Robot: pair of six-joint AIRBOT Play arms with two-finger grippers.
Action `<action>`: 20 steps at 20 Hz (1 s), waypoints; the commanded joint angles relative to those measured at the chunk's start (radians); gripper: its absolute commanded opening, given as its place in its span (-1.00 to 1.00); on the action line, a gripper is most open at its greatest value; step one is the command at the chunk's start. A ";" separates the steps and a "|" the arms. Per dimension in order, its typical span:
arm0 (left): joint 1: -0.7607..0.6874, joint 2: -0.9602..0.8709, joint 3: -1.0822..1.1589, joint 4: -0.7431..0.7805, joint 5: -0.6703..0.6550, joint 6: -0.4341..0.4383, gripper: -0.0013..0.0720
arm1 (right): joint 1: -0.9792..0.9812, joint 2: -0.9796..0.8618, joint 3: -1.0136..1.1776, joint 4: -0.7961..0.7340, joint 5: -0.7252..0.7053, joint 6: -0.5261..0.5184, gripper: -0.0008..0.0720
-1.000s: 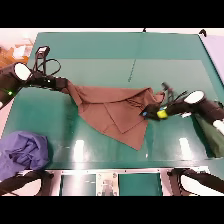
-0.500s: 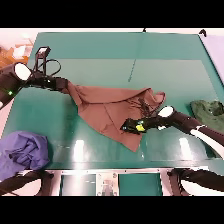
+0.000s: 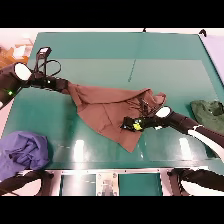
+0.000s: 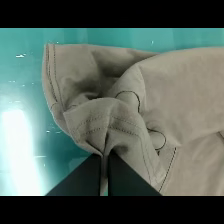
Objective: Fold the shirts.
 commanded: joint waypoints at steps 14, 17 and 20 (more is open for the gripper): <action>0.000 0.203 0.618 0.152 -0.040 0.016 -0.88 | -0.583 0.251 0.986 -0.116 0.209 -0.030 -0.93; 0.000 0.264 0.844 0.150 -0.045 0.016 -0.88 | -0.708 0.330 1.221 -0.116 0.208 -0.031 -0.93; 0.000 0.333 0.962 0.127 -0.061 0.019 -0.88 | -0.797 0.414 1.331 -0.128 0.192 -0.034 -0.93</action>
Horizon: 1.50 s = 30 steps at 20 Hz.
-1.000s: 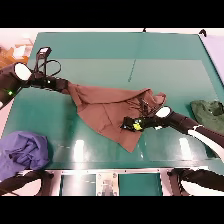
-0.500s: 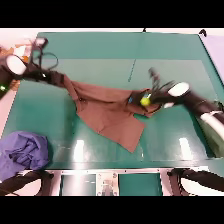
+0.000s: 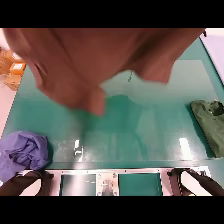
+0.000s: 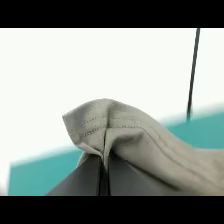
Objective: Fold the shirts.
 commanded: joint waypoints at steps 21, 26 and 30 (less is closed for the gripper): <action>0.000 -0.623 0.023 -0.292 -0.007 0.098 -0.88 | 0.052 -0.249 -0.647 -0.065 -0.216 -0.081 -0.93; -0.030 -0.858 0.023 -0.459 -0.021 0.192 -0.88 | 0.124 -0.565 -0.627 -0.059 -0.290 -0.080 -0.93; 0.000 -0.888 0.035 -0.449 -0.124 0.185 -0.49 | 0.093 -0.626 -0.611 -0.066 -0.273 -0.080 -0.80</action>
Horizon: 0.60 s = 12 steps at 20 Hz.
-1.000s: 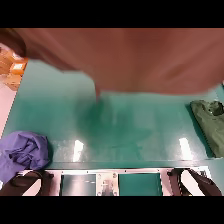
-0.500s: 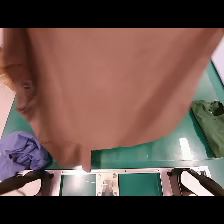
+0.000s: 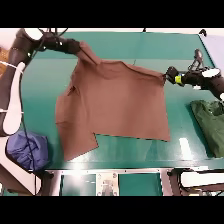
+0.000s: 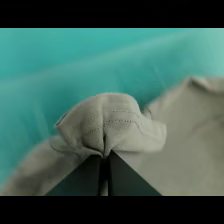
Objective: Fold the shirts.
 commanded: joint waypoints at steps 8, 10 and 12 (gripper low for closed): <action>0.315 0.048 -0.031 -0.035 -0.676 -0.145 0.47 | -0.302 0.081 -0.031 -0.047 0.544 -0.021 -0.12; 0.377 0.087 -0.184 -0.036 -0.769 -0.174 0.37 | -0.352 0.192 -0.185 -0.081 0.546 -0.020 -0.12; 0.432 0.175 -0.403 -0.021 -0.743 -0.154 0.32 | -0.401 0.319 -0.365 -0.140 0.535 0.019 -0.12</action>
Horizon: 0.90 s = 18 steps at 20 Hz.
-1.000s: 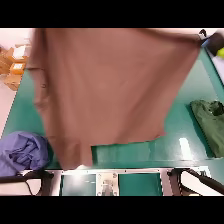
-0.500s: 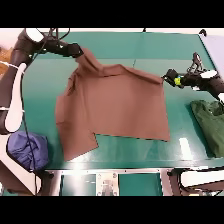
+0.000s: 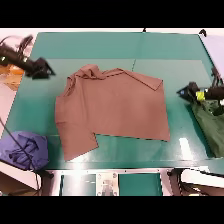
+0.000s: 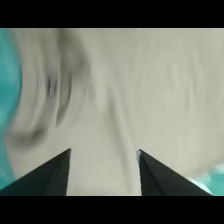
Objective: Fold the shirts.
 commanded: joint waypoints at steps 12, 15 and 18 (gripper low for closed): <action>0.201 0.239 -0.915 -0.071 0.288 0.188 0.33 | -0.131 0.378 -0.581 -0.115 -0.040 0.103 -0.09; 0.201 0.235 -0.951 -0.121 0.328 0.212 0.32 | -0.131 0.378 -0.581 -0.114 -0.056 0.104 0.06; 0.201 0.193 -0.977 -0.188 0.340 0.241 0.32 | -0.131 0.378 -0.581 -0.114 -0.056 0.104 0.06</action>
